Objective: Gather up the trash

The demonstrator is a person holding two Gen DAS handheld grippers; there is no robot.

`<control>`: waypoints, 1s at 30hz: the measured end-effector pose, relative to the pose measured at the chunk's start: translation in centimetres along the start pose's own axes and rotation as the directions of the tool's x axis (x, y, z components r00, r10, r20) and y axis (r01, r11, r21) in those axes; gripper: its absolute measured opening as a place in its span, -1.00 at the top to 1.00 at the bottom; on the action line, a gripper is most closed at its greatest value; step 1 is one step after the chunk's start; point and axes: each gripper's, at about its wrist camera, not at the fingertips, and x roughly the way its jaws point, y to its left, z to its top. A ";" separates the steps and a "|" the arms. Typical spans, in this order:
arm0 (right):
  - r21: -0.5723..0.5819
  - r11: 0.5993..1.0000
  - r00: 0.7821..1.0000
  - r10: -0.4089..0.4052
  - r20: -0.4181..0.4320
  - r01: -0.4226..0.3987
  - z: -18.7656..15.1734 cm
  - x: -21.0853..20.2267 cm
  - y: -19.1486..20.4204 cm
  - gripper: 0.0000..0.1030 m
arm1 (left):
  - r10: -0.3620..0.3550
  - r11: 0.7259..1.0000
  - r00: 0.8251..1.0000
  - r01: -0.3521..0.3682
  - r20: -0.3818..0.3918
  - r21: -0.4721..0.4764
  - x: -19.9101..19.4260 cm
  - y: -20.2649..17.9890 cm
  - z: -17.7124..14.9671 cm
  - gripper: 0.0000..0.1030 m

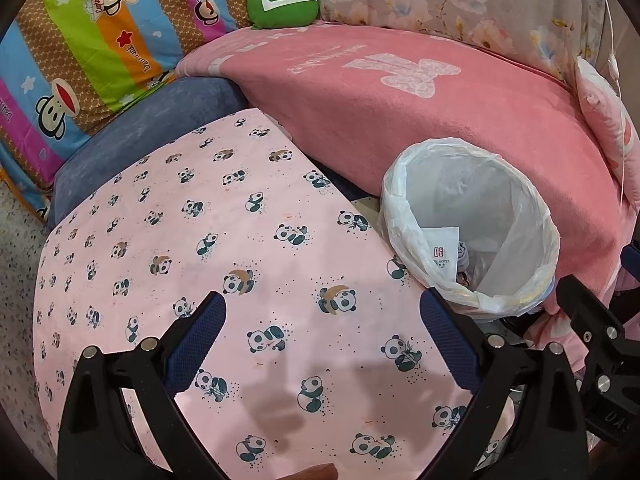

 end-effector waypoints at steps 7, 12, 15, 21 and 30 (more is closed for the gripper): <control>0.000 1.000 1.000 -0.003 -0.002 0.003 0.0 0.0 0.0 -0.87 | 0.017 1.000 1.000 -0.018 -0.015 -0.018 0.2 0.2 -0.2 -0.81; -0.001 1.000 1.000 -0.009 -0.006 0.009 -0.1 -0.1 0.1 -0.87 | 0.037 0.999 0.999 -0.037 -0.021 -0.025 0.2 0.2 -0.4 -0.81; -0.003 1.000 1.000 -0.011 -0.006 0.011 -0.1 -0.1 0.2 -0.87 | 0.041 0.999 0.999 -0.041 -0.022 -0.030 0.1 0.3 -0.4 -0.81; -0.005 1.000 1.000 -0.012 -0.006 0.012 -0.1 -0.2 0.2 -0.87 | 0.043 0.998 0.999 -0.044 -0.022 -0.034 -0.1 0.1 -0.5 -0.81; -0.008 1.000 1.000 -0.015 -0.006 0.015 -0.2 -0.1 0.0 -0.87 | 0.050 0.998 0.999 -0.050 -0.022 -0.039 -0.2 0.0 -0.6 -0.81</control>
